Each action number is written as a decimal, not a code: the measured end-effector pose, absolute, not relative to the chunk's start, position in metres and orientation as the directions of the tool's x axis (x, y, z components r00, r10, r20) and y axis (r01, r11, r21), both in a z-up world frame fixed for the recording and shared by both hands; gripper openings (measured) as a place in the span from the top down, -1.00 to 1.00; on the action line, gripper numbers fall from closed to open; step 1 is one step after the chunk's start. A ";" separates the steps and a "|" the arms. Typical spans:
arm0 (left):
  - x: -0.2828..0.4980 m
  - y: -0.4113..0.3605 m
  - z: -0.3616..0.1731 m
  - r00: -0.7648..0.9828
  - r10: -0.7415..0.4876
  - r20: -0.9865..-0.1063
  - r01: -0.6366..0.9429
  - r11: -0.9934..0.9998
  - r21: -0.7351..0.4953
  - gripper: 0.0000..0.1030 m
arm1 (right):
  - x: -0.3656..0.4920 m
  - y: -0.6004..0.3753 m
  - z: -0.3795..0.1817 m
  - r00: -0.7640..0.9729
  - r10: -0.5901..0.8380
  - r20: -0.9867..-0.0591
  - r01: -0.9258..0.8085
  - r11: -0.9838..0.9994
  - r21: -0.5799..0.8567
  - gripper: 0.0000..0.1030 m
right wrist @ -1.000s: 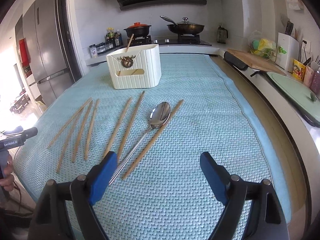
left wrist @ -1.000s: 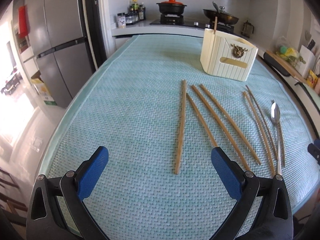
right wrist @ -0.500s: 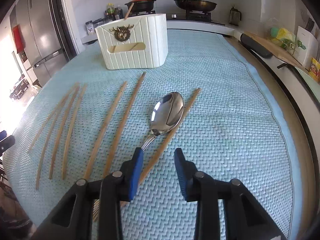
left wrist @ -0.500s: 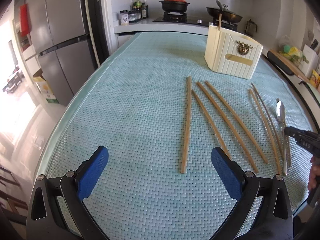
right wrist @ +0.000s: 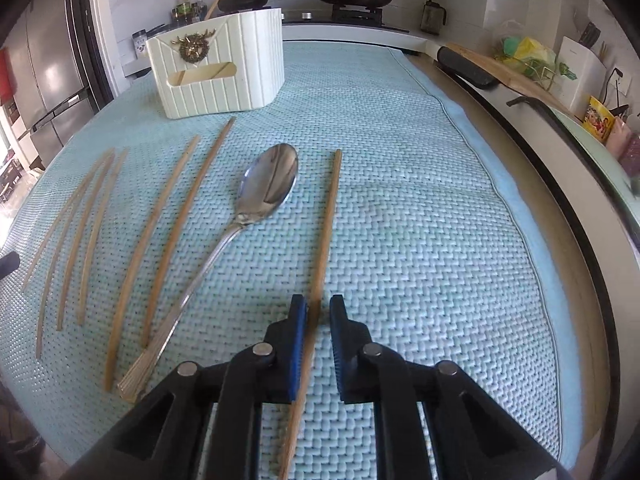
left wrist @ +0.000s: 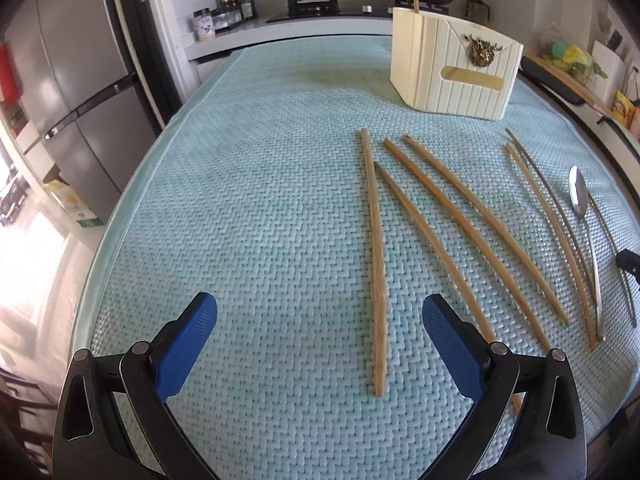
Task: Organize utensils
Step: 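Lower the right tool onto a wooden chopstick beside the spoon and grasp it, then grasp another wooden chopstick with the left tool while the right tool holds its chopstick, then carry both chopsticks up to the cream holder and lower them inside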
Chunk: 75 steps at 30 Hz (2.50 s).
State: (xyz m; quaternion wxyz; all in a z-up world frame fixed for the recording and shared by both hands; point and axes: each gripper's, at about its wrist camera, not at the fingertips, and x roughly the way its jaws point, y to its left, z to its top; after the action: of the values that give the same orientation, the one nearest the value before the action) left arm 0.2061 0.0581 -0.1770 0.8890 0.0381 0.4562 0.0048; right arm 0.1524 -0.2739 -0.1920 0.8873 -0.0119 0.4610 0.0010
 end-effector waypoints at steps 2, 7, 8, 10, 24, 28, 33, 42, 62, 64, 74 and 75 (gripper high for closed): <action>0.221 0.057 -0.183 0.559 0.063 -0.827 0.032 0.995 0.097 -0.98 | 0.147 -0.279 -0.192 0.578 0.003 -0.816 -0.003 1.000 0.002 0.71; 0.255 0.054 -0.193 0.521 0.086 -0.849 0.051 0.990 0.132 -0.97 | 0.140 -0.290 -0.193 0.589 0.023 -0.808 0.006 0.999 0.032 0.44; 0.261 0.054 -0.194 0.519 0.086 -0.850 0.049 0.990 0.130 -0.97 | 0.141 -0.292 -0.193 0.589 0.029 -0.808 0.003 0.999 0.038 0.44; 0.272 0.056 -0.194 0.515 0.072 -0.854 0.047 0.993 0.112 -0.97 | 0.144 -0.295 -0.194 0.588 0.040 -0.808 -0.009 0.999 0.043 0.41; 0.324 0.074 -0.200 0.460 -0.022 -0.887 0.065 0.998 0.009 -0.95 | 0.223 -0.288 -0.193 0.550 0.023 -0.835 -0.101 0.994 -0.040 0.41; 0.339 0.074 -0.198 0.441 -0.036 -0.897 0.080 0.997 0.000 -0.85 | 0.244 -0.295 -0.192 0.535 0.030 -0.845 -0.106 0.994 -0.032 0.44; 0.360 0.060 -0.195 0.434 -0.044 -0.900 0.117 0.993 0.008 -0.59 | 0.263 -0.294 -0.193 0.528 0.037 -0.848 -0.147 0.988 -0.048 0.44; 0.364 0.042 -0.190 0.427 -0.076 -0.901 0.194 0.981 0.010 -0.11 | 0.297 -0.291 -0.193 0.471 0.056 -0.880 -0.201 0.979 -0.045 0.52; 0.331 0.054 -0.141 0.545 -0.191 -0.816 0.160 0.979 -0.123 0.91 | 0.279 -0.320 -0.149 0.597 0.227 -0.769 -0.132 0.974 0.185 0.88; 0.318 0.059 -0.119 0.586 -0.211 -0.783 0.162 0.977 -0.142 0.91 | 0.268 -0.322 -0.130 0.628 0.254 -0.736 -0.145 0.967 0.210 0.88; 0.244 0.072 -0.028 0.738 -0.300 -0.604 0.218 0.954 -0.207 0.91 | 0.194 -0.316 -0.040 0.780 0.327 -0.533 -0.235 0.943 0.234 0.88; 0.239 0.072 -0.024 0.746 -0.306 -0.591 0.222 0.952 -0.212 0.91 | 0.188 -0.315 -0.034 0.792 0.327 -0.516 -0.241 0.943 0.229 0.88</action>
State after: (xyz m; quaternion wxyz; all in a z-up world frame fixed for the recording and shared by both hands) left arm 0.2395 0.0722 -0.0239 0.9322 -0.0640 0.3268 -0.1417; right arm 0.1877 -0.3148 -0.0337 0.9434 0.0756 0.2856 0.1505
